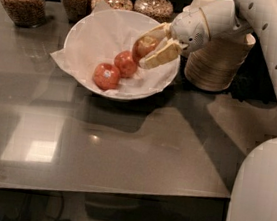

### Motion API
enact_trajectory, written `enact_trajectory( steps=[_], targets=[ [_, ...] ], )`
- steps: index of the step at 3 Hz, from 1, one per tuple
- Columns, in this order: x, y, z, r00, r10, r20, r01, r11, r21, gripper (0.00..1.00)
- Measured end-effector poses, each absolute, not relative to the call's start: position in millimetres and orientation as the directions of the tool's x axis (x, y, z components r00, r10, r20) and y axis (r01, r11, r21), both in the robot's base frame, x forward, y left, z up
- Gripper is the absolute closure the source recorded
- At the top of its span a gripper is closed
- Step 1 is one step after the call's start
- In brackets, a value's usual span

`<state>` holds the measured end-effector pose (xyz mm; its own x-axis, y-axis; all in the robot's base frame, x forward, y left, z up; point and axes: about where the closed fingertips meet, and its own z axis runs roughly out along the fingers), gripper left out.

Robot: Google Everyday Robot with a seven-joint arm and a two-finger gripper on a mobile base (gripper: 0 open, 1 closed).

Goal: Pick apple from white bowl

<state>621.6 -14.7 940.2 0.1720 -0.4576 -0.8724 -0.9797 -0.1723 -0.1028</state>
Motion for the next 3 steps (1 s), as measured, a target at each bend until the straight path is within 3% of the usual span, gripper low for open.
enact_trajectory(
  steps=[3],
  targets=[
    [586.1, -21.3, 1009.3, 0.298, -0.498, -0.814, -0.954, -0.153, -0.256, 1.0]
  ],
)
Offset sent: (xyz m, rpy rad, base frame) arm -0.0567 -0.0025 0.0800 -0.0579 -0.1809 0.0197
